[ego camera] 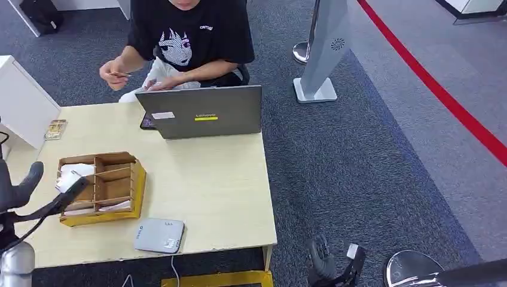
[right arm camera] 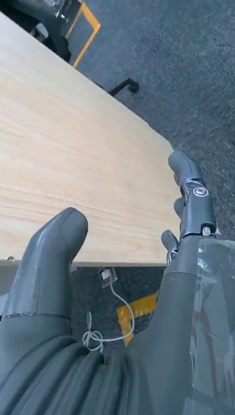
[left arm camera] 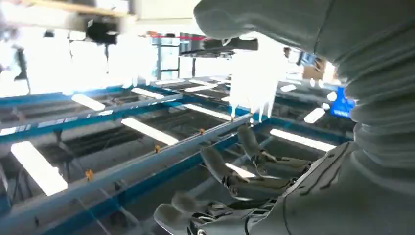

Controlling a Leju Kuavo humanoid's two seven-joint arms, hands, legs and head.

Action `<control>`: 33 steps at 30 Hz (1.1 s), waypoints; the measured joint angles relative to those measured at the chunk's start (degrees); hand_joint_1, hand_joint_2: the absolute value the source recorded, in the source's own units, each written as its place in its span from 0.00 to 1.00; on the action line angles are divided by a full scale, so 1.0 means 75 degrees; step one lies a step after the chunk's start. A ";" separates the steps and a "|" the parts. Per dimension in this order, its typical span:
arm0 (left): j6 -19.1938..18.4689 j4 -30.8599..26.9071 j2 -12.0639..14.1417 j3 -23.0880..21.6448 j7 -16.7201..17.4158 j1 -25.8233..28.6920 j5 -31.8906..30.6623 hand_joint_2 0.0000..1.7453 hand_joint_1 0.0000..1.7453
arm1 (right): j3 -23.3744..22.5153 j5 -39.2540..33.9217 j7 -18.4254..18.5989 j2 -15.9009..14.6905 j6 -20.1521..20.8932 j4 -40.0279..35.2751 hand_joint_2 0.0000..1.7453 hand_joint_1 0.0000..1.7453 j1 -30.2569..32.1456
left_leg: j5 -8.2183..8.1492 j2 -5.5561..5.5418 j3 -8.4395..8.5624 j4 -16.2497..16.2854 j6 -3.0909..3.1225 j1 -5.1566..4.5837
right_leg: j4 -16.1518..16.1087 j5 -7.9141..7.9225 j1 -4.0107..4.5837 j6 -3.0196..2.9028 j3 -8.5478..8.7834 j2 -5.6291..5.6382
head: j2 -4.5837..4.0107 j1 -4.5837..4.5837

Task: Pass the card to the sensor for recognition and then transmit it.

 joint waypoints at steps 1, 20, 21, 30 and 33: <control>0.0159 -0.0326 -0.0176 0.0000 -0.0225 0.0316 0.0456 1.00 0.00 | -0.0020 -0.0064 -0.0049 0.0000 0.0029 -0.0003 1.00 0.00 0.0024 | -0.0004 0.0003 0.0001 0.0000 0.0000 -0.0004 | -0.0001 -0.0001 -0.0002 0.0001 0.0000 0.0004 | 0.0000 -0.0003; -0.1592 -0.1587 -0.3636 0.2150 -0.2890 0.3554 0.5801 1.00 0.00 | -0.0985 -0.0498 -0.0478 -0.0242 0.0207 -0.0076 1.00 0.00 0.0652 | -0.0031 -0.0001 -0.0001 0.0000 0.0027 -0.0004 | -0.0012 -0.0022 -0.0003 0.0025 0.0005 -0.0008 | 0.0000 -0.0003; -0.1601 -0.1564 -0.3657 0.2177 -0.2878 0.3560 0.5798 1.00 0.00 | -0.0997 -0.0498 -0.0478 -0.0245 0.0207 -0.0076 1.00 0.00 0.0652 | -0.0031 -0.0001 0.0000 0.0000 0.0027 -0.0005 | -0.0012 -0.0022 -0.0003 0.0025 0.0006 -0.0007 | 0.0000 -0.0006; -0.1432 0.1078 -0.3712 0.2760 -0.2899 0.3459 0.4290 1.00 0.00 | -0.1498 -0.0518 -0.0518 -0.0332 0.0379 -0.0085 1.00 0.00 0.0884 | -0.0034 -0.0003 0.0001 -0.0001 0.0030 -0.0012 | -0.0013 -0.0024 -0.0004 0.0028 0.0006 -0.0009 | 0.0000 -0.0006; -0.1627 0.2609 -0.3625 0.3493 -0.3188 0.3152 0.3393 1.00 0.00 | -0.1755 -0.0504 -0.0378 -0.0338 0.0566 -0.0082 1.00 0.00 0.0940 | -0.0036 0.0007 0.0005 -0.0001 0.0031 -0.0011 | -0.0014 -0.0025 -0.0004 0.0027 0.0006 -0.0001 | 0.0000 -0.0003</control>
